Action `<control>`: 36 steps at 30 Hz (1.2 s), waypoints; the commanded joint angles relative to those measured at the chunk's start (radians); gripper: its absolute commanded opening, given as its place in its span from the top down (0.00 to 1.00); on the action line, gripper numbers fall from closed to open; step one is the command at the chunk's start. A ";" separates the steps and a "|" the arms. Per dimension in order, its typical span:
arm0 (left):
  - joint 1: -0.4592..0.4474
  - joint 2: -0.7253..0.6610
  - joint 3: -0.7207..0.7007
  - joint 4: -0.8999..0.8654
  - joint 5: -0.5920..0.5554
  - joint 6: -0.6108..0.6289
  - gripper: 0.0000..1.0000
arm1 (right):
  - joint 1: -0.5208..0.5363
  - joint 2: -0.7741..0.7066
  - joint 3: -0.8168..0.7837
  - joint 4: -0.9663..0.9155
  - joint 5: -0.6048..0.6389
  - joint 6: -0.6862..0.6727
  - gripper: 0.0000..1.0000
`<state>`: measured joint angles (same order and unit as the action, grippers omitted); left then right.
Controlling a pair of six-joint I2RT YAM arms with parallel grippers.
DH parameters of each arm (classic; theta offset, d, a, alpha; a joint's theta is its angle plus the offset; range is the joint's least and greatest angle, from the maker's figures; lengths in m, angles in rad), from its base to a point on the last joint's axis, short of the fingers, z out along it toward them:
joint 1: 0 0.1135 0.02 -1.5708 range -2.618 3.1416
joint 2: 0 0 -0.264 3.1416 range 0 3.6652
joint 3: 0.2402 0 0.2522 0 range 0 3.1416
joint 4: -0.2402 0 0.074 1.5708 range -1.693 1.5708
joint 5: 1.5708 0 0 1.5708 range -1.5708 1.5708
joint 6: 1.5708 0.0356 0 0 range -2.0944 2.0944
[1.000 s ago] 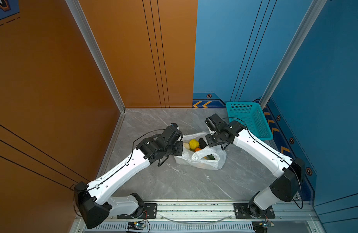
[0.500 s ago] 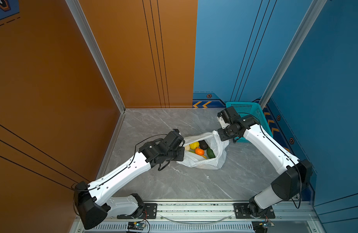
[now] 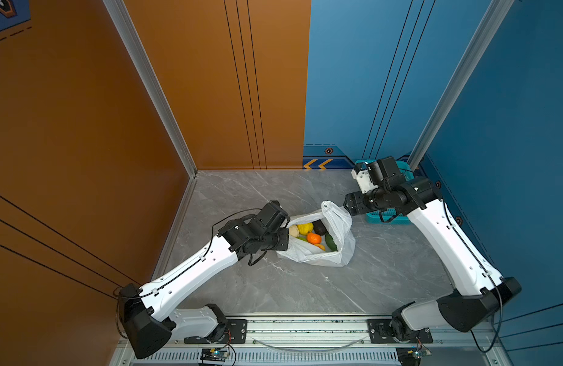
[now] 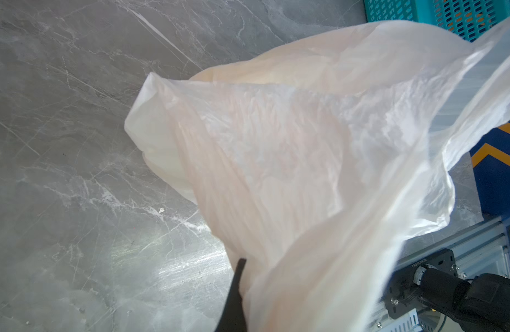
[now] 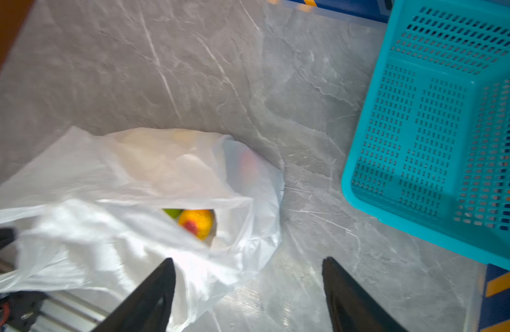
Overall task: Untie the knot of the plastic bag and take out the fruit
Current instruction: Open the plastic bag at the center of the table.
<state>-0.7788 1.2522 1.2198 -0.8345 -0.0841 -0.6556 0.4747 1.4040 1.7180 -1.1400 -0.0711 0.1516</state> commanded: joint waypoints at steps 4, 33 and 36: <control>0.015 0.012 0.044 -0.025 0.027 0.008 1.00 | 0.234 -0.073 -0.083 -0.011 -0.074 0.226 0.19; 0.035 -0.036 -0.061 -0.026 -0.019 -0.010 1.00 | 0.184 0.043 -0.558 0.364 0.401 0.293 0.14; 0.040 -0.043 -0.074 -0.032 -0.019 -0.022 1.00 | 0.135 0.008 -0.568 0.317 0.393 0.253 0.09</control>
<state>-0.7486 1.2346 1.1622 -0.8352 -0.0780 -0.6640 0.6384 1.4597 1.1633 -0.7177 0.2752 0.4625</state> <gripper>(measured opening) 0.045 0.900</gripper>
